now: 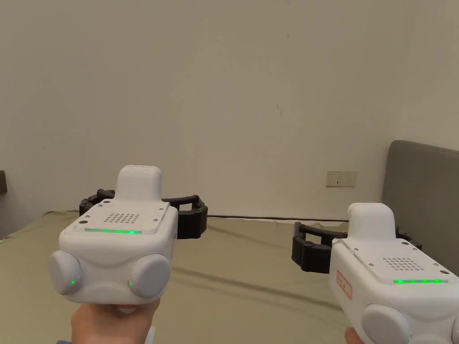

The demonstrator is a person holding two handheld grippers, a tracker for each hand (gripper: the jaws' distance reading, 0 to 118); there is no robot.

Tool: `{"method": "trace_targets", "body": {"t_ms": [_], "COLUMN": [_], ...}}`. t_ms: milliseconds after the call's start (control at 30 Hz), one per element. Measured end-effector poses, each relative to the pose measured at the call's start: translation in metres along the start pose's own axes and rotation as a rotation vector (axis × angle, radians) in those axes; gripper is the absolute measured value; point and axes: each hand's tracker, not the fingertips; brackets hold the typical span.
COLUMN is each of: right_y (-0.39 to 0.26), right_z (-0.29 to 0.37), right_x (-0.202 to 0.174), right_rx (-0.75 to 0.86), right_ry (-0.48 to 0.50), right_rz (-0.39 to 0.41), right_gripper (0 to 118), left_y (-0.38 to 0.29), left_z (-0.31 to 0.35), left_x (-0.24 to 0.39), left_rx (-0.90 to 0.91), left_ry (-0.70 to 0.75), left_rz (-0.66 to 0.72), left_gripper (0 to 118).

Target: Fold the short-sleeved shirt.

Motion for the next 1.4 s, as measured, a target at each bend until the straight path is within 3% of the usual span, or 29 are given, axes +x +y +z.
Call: {"method": "trace_targets", "body": {"t_ms": [800,1133,1167,1200,1233,1267,1333,1400], "right_y": [0.004,0.000,-0.002,-0.003,-0.005,-0.007,-0.014,-0.022], "right_z": [-0.011,-0.012,-0.011,-0.008,-0.007,-0.007,-0.009,-0.007], "right_x": [0.000,-0.004,-0.006,-0.009,-0.013,-0.017,-0.023,-0.022], "right_rx": [-0.015,-0.038,-0.037,-0.043,-0.048,-0.036,-0.070,-0.097], "right_ry": [-0.013,0.006,0.004,-0.024,-0.038,-0.045,-0.109,0.011], "right_rz": [0.027,0.012,0.014,0.028,0.078,0.104,0.154,0.100], "right_gripper": [118,118,116,103,68,4,3,3], "left_y": [-0.001,-0.007,-0.008,-0.009,-0.012,-0.014,-0.024,-0.035], "left_z": [-0.010,-0.012,-0.012,-0.011,-0.011,-0.014,-0.019,-0.020], "left_x": [0.003,-0.001,-0.002,-0.004,-0.005,-0.005,-0.007,-0.009], "left_rx": [-0.050,-0.076,-0.091,-0.103,-0.106,-0.118,-0.151,-0.199], "left_ry": [0.059,0.011,-0.048,-0.085,-0.104,-0.089,-0.037,-0.087], "left_rz": [-0.045,-0.012,-0.011,-0.023,-0.027,-0.027,-0.022,-0.050], "left_gripper": [118,118,98,45,0,0,0,0]}}
